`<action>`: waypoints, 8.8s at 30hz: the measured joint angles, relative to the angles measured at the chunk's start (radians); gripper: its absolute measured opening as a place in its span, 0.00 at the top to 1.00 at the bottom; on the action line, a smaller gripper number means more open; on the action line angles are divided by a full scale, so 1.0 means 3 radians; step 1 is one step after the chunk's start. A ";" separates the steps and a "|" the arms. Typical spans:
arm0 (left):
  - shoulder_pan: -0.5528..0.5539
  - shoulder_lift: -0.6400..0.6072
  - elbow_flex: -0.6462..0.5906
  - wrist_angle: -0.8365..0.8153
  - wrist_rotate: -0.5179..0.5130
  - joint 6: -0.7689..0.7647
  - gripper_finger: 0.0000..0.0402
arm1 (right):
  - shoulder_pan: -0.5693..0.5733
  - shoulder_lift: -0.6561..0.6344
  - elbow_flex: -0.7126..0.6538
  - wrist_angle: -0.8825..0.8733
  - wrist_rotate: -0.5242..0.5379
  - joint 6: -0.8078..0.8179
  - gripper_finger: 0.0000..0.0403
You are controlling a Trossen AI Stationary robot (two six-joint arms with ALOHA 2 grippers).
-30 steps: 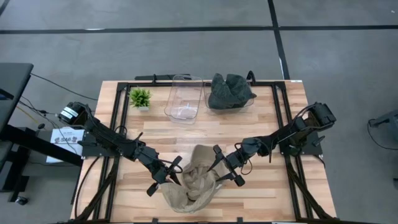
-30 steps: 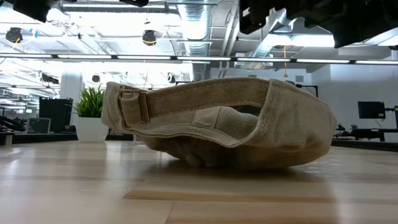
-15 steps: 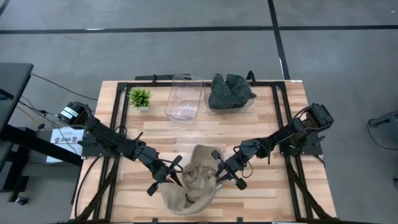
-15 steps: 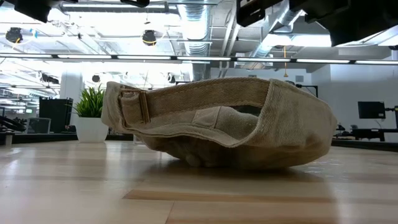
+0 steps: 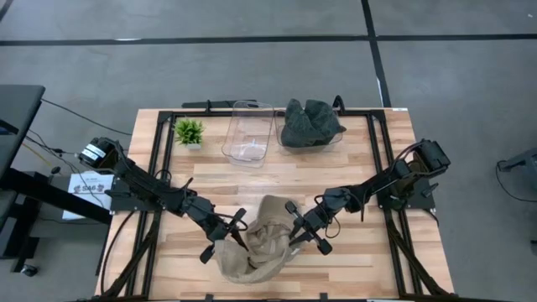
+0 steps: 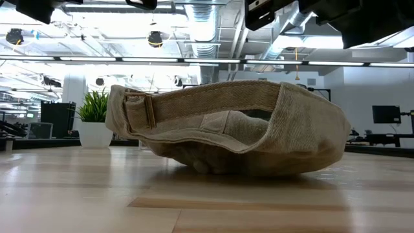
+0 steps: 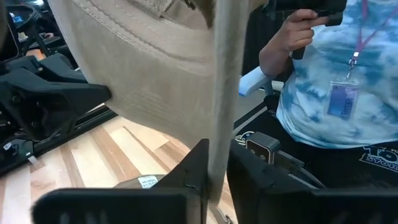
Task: Pick & Place hat
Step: Put the top light brown cap into the left transparent bin
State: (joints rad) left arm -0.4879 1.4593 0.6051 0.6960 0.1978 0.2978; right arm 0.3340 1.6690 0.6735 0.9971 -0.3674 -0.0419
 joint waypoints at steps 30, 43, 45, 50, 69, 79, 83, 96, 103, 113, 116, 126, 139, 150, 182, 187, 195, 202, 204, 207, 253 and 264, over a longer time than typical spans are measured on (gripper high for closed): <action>0.0006 0.0000 -0.0001 0.0075 -0.0984 -0.0173 0.68 | -0.0275 -0.0671 -0.0671 0.0003 0.0357 0.0028 1.00; 0.0070 0.0000 -0.0001 0.0075 -0.1584 -0.0400 0.68 | -0.0312 -0.0698 -0.0711 0.0013 0.0348 0.0027 1.00; 0.0111 0.0000 -0.0002 0.0074 -0.1613 -0.0396 0.68 | -0.0312 -0.0698 -0.0712 0.0015 0.0347 0.0028 1.00; 0.0232 -0.0003 -0.0005 0.0080 -0.1588 -0.0374 0.68 | -0.0263 -0.0760 -0.0718 0.0008 0.0353 0.0025 1.00; 0.0368 -0.0001 -0.0001 0.0090 -0.1145 -0.0373 0.67 | -0.0182 -0.0803 -0.0710 0.0019 0.0371 -0.0055 0.95; 0.0447 -0.0001 -0.0005 0.0099 -0.1095 -0.0675 0.66 | -0.0205 -0.0805 -0.0707 0.0021 0.0335 -0.0037 0.99; 0.0474 -0.0001 -0.0005 0.0060 -0.1112 -0.0775 0.62 | -0.0205 -0.0806 -0.0707 0.0011 0.0334 -0.0035 0.99; 0.0601 0.0000 -0.0005 -0.0100 -0.1408 -0.0745 0.49 | -0.0202 -0.0805 -0.0708 -0.0009 0.0362 -0.0035 1.00; 0.0682 0.0004 -0.0001 -0.0490 -0.1568 -0.0762 0.48 | -0.0196 -0.0802 -0.0702 0.0032 0.0384 -0.0031 1.00; 0.0595 0.0003 -0.0001 -0.0843 -0.1474 -0.1120 0.48 | -0.0209 -0.0802 -0.0703 -0.0189 0.0824 -0.0101 1.00; 0.0538 0.0003 -0.0001 -0.0958 -0.1471 -0.1228 0.49 | -0.0230 -0.0826 -0.0704 -0.0213 0.0870 -0.0115 1.00; 0.0320 -0.0054 -0.0002 -0.1252 -0.1456 -0.1460 0.49 | -0.0042 -0.1458 -0.0708 -0.0985 0.1266 -0.0231 1.00; 0.0303 -0.1301 -0.0002 -0.1216 -0.1441 -0.1348 0.49 | 0.0224 -0.2056 -0.1125 -0.1120 0.1928 -0.0090 1.00; 0.0305 -0.2005 -0.0002 -0.0851 -0.1431 -0.0823 0.49 | 0.0187 -0.1894 -0.1127 -0.1034 0.1935 -0.0008 1.00; 0.0822 -0.1175 -0.0004 -0.0720 -0.1410 -0.0316 0.49 | 0.0075 -0.1833 -0.1123 -0.1052 0.1809 0.0049 0.99; 0.0836 -0.1054 -0.0004 -0.0721 -0.1343 -0.0413 0.49 | 0.0075 -0.1834 -0.1123 -0.1053 0.1809 0.0049 0.99; 0.0836 -0.0855 -0.0004 -0.0687 -0.1217 -0.0572 0.49 | 0.0075 -0.1833 -0.1122 -0.1055 0.1808 0.0044 0.99; 0.0819 -0.0858 -0.0004 -0.0406 -0.1030 -0.0652 0.51 | 0.0075 -0.1833 -0.1122 -0.1058 0.1809 0.0044 0.99; 0.0819 -0.0858 -0.0004 -0.0351 -0.0982 -0.0715 0.52 | 0.0075 -0.1833 -0.1122 -0.1059 0.1794 0.0044 0.99; 0.0823 -0.0858 -0.0002 -0.0299 -0.0990 -0.0773 0.55 | 0.0075 -0.1833 -0.1122 -0.1058 0.1770 0.0044 0.99; 0.1297 -0.1211 -0.0002 -0.0174 -0.0923 -0.0960 0.93 | 0.0075 -0.1861 -0.1120 -0.1324 0.1747 0.0255 0.53; 0.2075 -0.1508 0.0903 -0.2175 -0.0755 -0.0995 0.92 | 0.0055 -0.1861 -0.1120 -0.1330 0.1747 0.0228 0.60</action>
State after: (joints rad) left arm 0.1345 1.0069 0.8762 0.0434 -0.0288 -0.0008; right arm 0.3504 1.1107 0.3374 0.5980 0.1566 0.0265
